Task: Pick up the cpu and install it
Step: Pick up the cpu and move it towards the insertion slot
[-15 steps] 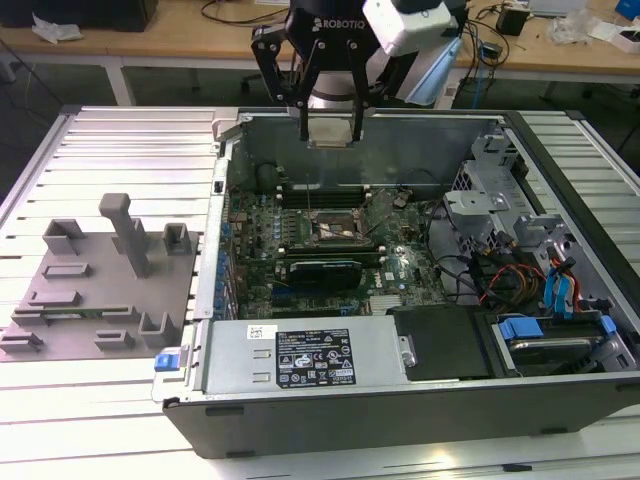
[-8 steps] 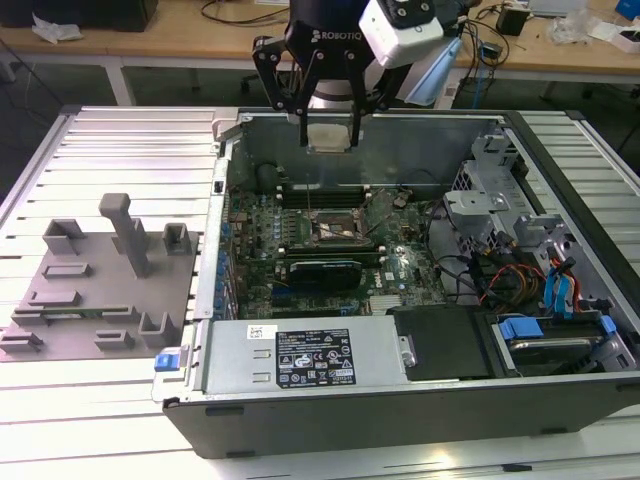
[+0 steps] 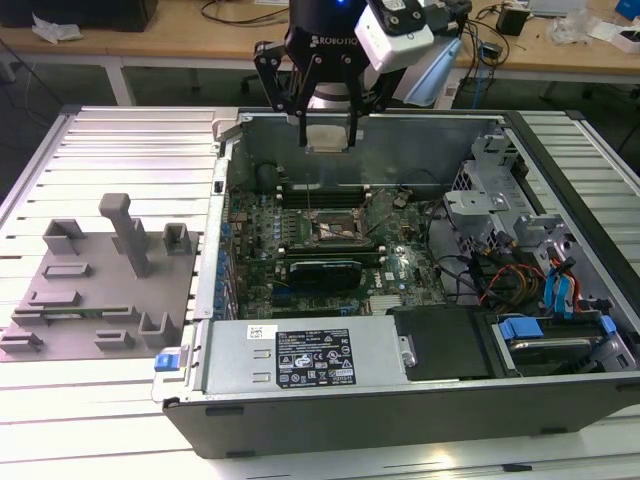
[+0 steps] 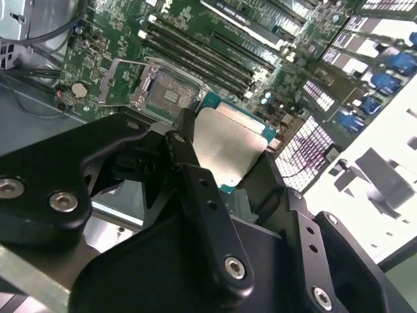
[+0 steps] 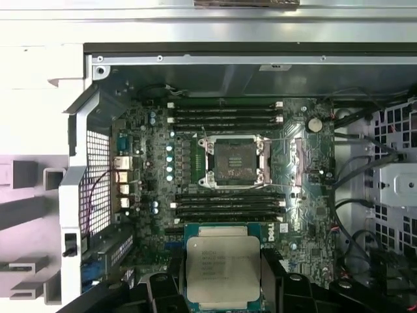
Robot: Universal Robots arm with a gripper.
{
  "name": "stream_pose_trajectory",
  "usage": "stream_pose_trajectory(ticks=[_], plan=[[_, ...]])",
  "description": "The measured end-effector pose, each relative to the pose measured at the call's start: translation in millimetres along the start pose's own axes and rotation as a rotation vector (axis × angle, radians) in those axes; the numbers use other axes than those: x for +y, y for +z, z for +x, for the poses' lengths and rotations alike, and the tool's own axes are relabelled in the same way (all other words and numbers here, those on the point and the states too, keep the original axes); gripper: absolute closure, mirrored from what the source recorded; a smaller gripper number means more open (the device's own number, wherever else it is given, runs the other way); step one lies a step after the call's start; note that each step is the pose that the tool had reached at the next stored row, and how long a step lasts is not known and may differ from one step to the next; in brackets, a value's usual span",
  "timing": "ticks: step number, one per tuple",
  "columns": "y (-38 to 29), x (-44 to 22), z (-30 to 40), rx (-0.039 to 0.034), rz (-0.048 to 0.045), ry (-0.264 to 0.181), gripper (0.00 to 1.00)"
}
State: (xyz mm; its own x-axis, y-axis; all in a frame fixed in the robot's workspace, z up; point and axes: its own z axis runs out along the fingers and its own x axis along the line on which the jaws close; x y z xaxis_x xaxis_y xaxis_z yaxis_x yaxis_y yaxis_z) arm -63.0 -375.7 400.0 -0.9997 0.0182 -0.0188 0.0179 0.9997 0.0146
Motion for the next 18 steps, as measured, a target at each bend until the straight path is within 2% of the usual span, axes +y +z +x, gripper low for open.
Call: stream_pose_trajectory(ticks=[4, 8, 14, 18], plan=[[5.0, 7.4, 0.2, -0.0001, 0.0000, 0.000, 0.45], [7.6, 10.6, 0.4, 0.0000, 0.0002, 0.000, 0.45], [13.3, 18.7, 0.6, 0.0000, 0.0006, 0.000, 0.45], [17.6, 26.8, 0.8, -0.0001, 0.0014, 0.000, 0.45]])
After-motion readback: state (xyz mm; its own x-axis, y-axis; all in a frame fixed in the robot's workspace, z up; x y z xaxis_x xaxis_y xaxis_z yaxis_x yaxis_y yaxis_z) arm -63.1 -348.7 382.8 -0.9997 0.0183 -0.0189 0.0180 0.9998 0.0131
